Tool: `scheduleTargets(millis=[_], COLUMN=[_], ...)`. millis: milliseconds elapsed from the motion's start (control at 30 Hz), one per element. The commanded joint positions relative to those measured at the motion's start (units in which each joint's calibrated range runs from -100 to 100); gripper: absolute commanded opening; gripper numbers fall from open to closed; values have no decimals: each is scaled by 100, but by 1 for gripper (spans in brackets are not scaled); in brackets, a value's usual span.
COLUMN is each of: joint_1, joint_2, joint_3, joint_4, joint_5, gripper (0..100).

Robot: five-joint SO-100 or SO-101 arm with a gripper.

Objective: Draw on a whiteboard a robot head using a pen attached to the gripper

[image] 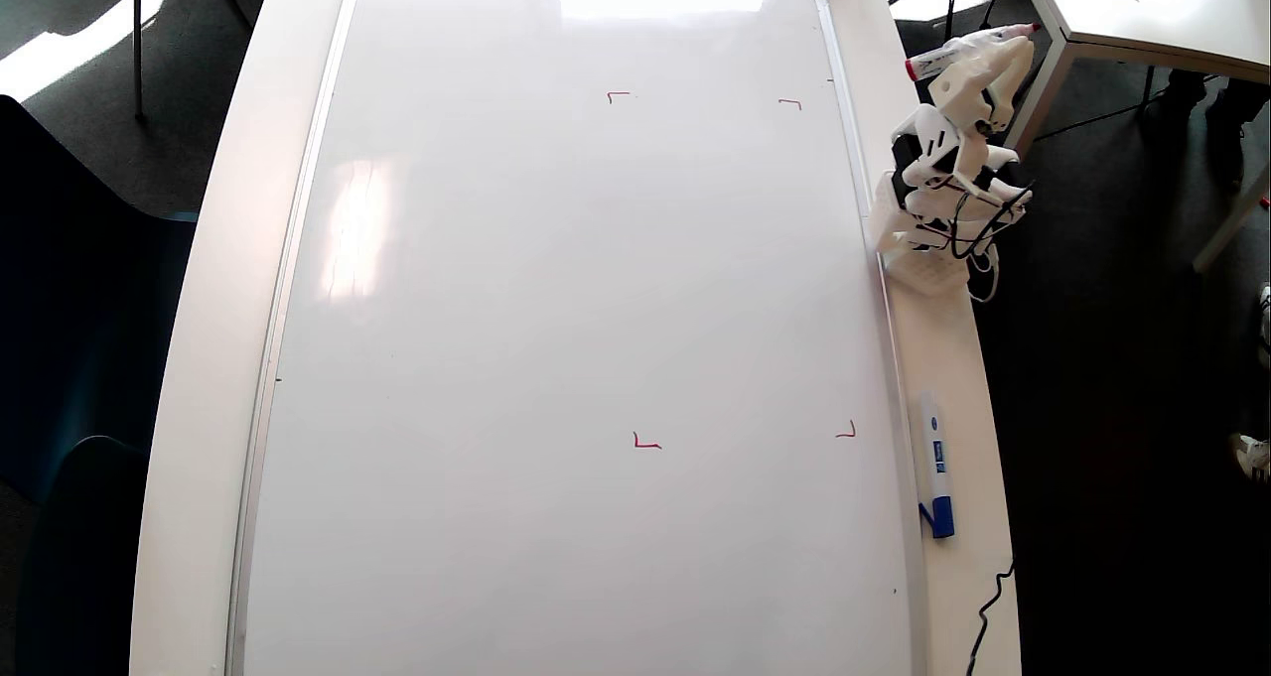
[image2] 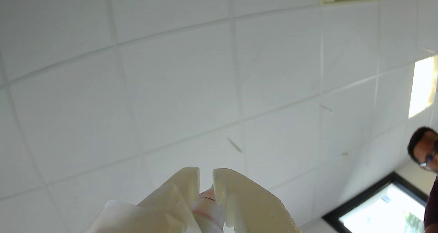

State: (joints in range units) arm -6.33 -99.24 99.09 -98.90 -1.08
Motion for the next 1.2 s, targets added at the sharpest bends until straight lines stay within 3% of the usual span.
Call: scheduleTargets(millis=[0, 300, 633, 933, 1167], joint_1=[26, 26, -33, -26, -33], joint_2=[50, 58, 58, 83, 754], joint_3=[28, -408, -2069, -2923, -3467], joint_4=[-75, 1080, 4990, 7458, 7701], joint_5=[-4, -20, -26, -20, -26], gripper=[1, 1, 1, 1, 1])
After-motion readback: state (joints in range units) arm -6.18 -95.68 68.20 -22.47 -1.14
